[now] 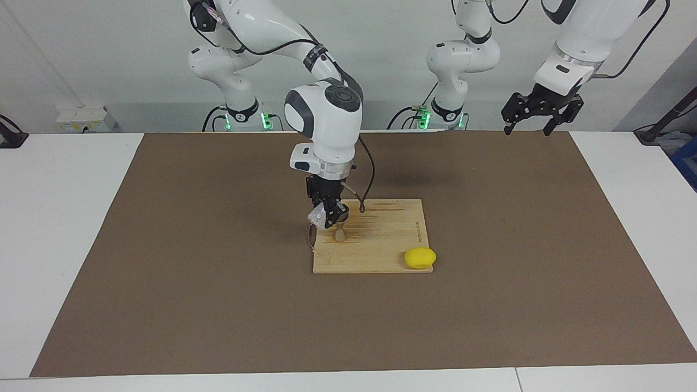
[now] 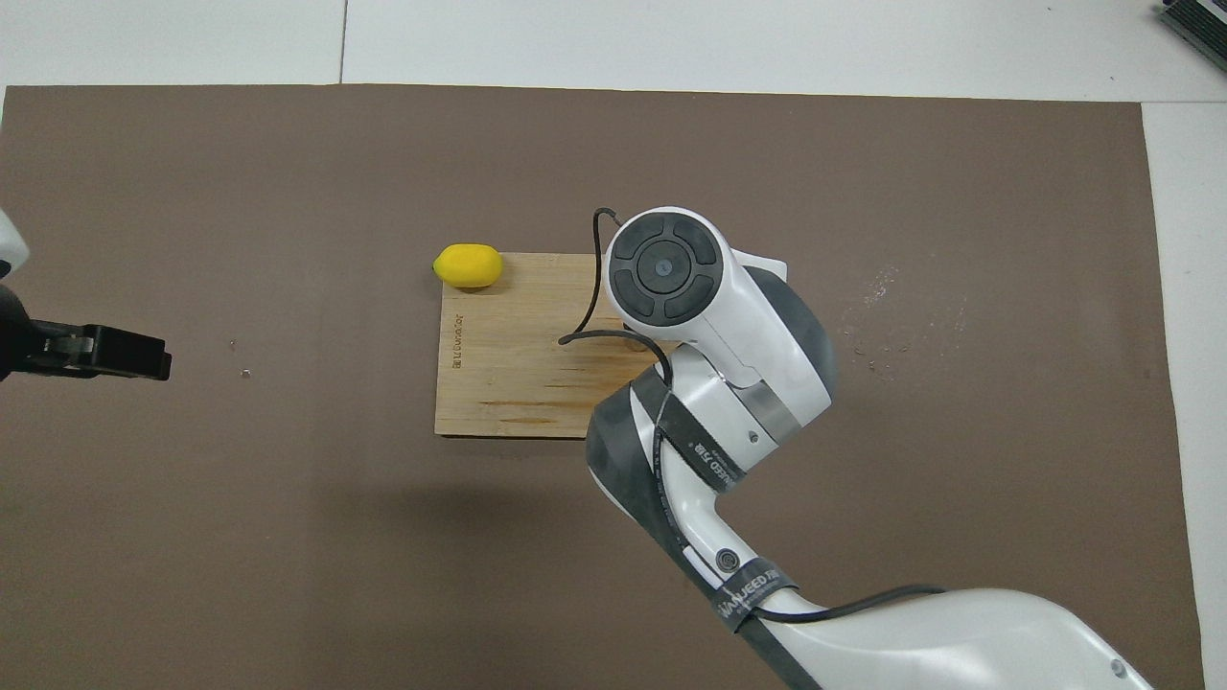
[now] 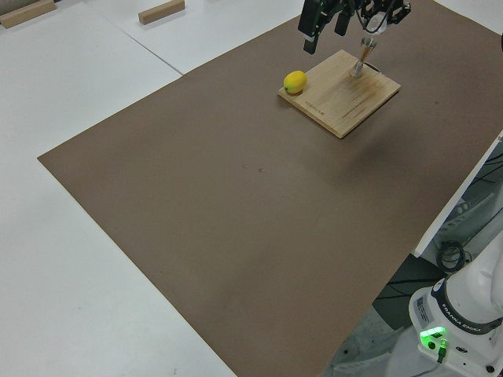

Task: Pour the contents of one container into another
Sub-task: 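Tilt the glass cup over the metal cup with the right gripper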

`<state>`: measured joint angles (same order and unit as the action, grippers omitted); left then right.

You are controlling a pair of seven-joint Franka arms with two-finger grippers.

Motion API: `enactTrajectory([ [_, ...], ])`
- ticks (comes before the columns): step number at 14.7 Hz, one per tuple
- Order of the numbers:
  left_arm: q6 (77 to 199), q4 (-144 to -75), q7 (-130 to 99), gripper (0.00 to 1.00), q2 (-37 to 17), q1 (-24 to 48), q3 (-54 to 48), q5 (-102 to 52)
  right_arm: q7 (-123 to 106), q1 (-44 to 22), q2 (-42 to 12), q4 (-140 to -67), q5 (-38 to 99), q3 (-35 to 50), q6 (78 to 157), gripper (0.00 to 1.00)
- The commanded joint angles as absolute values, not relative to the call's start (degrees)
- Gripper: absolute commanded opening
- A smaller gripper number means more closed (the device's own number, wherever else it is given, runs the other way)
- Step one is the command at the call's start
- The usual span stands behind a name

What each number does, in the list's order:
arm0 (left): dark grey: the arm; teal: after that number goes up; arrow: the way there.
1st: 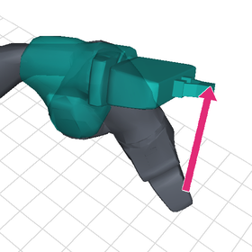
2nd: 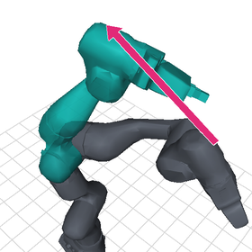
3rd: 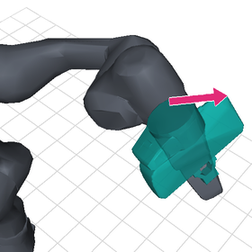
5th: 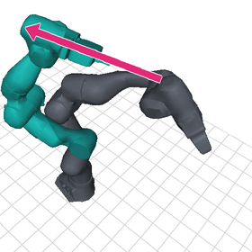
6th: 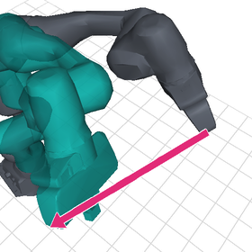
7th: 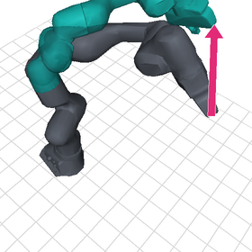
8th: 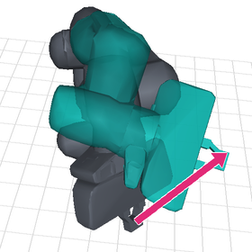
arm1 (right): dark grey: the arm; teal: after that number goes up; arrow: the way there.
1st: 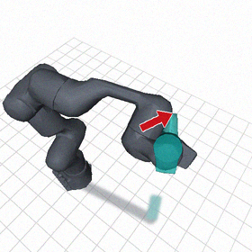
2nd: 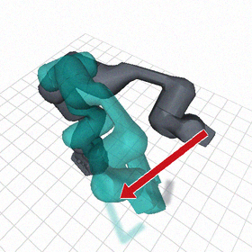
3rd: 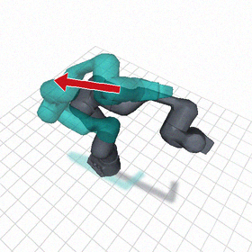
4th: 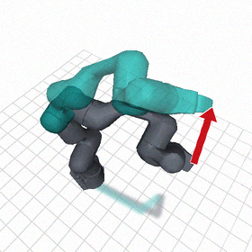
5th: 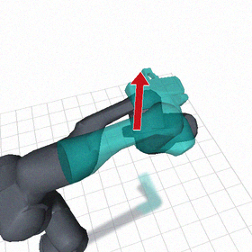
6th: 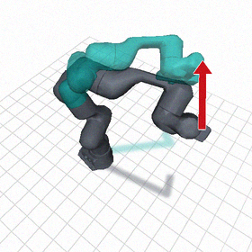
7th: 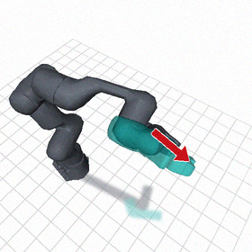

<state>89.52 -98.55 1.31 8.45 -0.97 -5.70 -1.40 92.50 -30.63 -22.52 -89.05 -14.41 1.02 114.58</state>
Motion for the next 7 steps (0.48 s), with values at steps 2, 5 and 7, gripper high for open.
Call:
enactTrajectory([
  [2, 90.4, -100.4, 2.1, 1.0, 10.1, -1.5, -6.0, -0.9, 94.1, -30.8, -24.2, -85.6, -12.4, 1.2, 113.3, 0.16],
  [5, 90.4, -100.4, 2.1, 1.0, 10.1, -1.5, -6.0, -0.9, 94.0, -30.7, -24.2, -85.5, -12.0, 1.2, 113.3, 0.16],
  [7, 90.4, -100.4, 2.1, 1.0, 10.1, -1.5, -6.0, -0.9, 94.1, -30.6, -24.2, -85.5, -10.6, 1.2, 113.3, 0.16],
])
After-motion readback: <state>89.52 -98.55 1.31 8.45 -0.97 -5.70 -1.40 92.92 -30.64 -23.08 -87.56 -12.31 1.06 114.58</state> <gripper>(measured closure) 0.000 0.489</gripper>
